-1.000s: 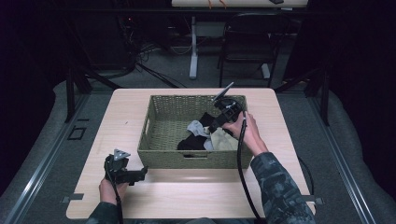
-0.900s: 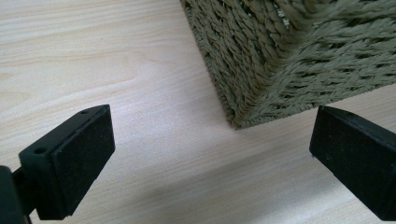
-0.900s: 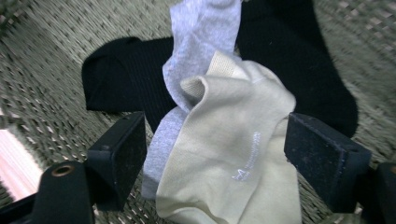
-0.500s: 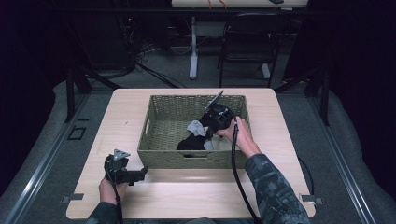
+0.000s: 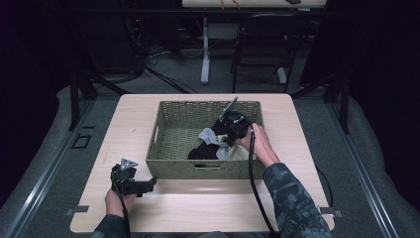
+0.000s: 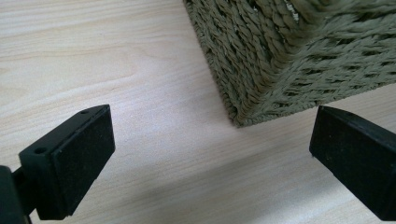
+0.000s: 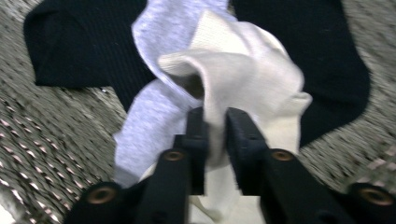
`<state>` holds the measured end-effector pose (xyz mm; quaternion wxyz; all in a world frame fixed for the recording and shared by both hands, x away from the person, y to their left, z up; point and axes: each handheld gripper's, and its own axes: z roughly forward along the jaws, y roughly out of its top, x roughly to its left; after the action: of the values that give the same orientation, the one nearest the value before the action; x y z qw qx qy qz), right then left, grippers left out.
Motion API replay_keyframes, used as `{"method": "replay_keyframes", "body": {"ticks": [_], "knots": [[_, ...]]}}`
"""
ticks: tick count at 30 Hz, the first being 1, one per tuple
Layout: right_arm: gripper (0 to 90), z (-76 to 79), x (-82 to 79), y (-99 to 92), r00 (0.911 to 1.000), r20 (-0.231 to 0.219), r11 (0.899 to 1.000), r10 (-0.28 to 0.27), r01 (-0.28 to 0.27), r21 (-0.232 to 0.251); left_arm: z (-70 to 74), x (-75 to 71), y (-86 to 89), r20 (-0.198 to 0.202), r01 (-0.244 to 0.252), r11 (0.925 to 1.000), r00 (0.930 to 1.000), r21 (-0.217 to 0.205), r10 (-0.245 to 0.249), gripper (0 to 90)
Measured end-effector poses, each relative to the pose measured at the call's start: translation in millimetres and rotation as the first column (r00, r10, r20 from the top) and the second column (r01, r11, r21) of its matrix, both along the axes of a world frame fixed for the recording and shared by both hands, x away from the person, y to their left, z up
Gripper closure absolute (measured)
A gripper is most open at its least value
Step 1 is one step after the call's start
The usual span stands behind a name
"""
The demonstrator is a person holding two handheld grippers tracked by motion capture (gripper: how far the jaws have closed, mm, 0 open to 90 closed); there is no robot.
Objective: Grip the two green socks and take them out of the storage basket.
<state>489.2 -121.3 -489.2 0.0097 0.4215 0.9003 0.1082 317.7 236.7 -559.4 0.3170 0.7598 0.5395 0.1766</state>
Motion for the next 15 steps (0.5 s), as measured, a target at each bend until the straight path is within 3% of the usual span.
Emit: {"method": "replay_keyframes", "body": {"ticks": [4,10,15], "knots": [[85.2,6.0,-0.6,-6.5,0.9999,0.017,1.000,-0.003,0.004,-0.022,0.1,0.0,-0.5,-0.002,0.002,1.0000,1.0000,0.000,-0.002,0.1],[85.5,16.7,-3.8,-13.6,0.9993,0.037,1.000,-0.007,0.007,-0.015,0.3,-0.4,-0.4,0.000,0.002,1.0000,1.0000,-0.001,-0.002,0.1],[80.8,22.0,-3.2,-16.7,0.9996,0.028,1.000,-0.006,0.006,0.000,0.1,-0.1,-1.3,-0.003,0.010,0.9999,0.9999,0.001,-0.010,0.1]]}}
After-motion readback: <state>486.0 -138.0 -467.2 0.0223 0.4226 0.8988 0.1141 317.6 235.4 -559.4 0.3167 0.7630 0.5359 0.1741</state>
